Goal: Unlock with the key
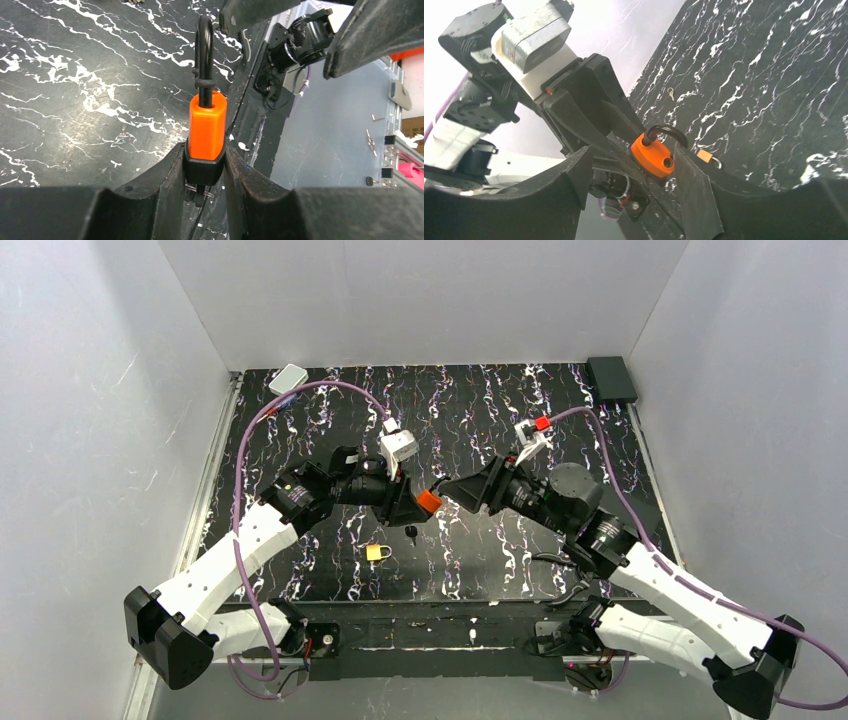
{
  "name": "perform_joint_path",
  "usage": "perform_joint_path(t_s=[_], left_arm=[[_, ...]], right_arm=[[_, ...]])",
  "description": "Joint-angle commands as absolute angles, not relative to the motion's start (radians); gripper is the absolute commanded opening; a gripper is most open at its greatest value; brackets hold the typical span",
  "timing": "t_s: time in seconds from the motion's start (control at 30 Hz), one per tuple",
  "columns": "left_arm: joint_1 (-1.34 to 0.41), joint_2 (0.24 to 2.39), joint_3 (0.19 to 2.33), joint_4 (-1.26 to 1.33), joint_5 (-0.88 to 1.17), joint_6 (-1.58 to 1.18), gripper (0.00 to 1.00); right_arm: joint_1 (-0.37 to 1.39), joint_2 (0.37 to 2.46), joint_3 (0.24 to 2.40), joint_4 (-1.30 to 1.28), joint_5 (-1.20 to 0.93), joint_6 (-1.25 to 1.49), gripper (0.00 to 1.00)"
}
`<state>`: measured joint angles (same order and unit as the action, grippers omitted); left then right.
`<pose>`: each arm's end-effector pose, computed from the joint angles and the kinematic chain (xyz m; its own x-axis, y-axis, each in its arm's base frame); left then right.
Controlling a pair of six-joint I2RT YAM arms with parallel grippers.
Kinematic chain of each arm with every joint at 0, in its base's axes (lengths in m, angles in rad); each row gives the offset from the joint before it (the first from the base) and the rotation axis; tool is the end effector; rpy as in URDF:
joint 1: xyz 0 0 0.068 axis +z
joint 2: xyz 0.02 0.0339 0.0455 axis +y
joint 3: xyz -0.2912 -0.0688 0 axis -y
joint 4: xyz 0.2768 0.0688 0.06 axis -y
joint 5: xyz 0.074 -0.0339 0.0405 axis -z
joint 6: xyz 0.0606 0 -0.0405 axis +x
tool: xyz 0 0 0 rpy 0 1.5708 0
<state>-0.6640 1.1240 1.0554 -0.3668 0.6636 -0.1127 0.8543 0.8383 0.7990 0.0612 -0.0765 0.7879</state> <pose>0.2013 -0.2049 0.3657 -0.4341 0.2272 -0.8717 0.8821 0.3037 -0.3601 0.1532 0.1830 0.3820 -0.5584 0.4350 -0.7064 -0.5759 0.4095 0.7075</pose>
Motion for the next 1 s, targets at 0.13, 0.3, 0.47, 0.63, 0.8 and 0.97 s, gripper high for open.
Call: perform_joint_path(t_s=[0.13,0.3,0.47,0.63,0.8,0.97], left_arm=[[-0.664,1.102,1.063,-0.368,0.616,-0.082,0.0],[-0.664,1.098,1.058,-0.366,0.635,-0.077,0.0],[-0.663,1.101,1.054,-0.365,0.658,-0.077,0.0],[-0.664,1.097,1.053,-0.37,0.635,-0.074,0.0],[-0.664,1.085,1.055,-0.397,0.504,-0.066,0.0],[-0.664,1.077,1.058,-0.405,0.427,-0.063,0.0]], right_arm=[[0.859,0.964,0.856,0.09,-0.107,0.945,0.64],[0.859,1.017,0.876,0.074,-0.081,0.936,0.6],[0.859,1.043,0.905,0.081,-0.059,0.923,0.59],[0.859,1.071,0.948,0.074,-0.082,0.917,0.62],[0.859,1.057,1.012,-0.116,0.01,0.893,0.88],[0.859,1.011,1.014,-0.227,0.07,0.92,0.98]])
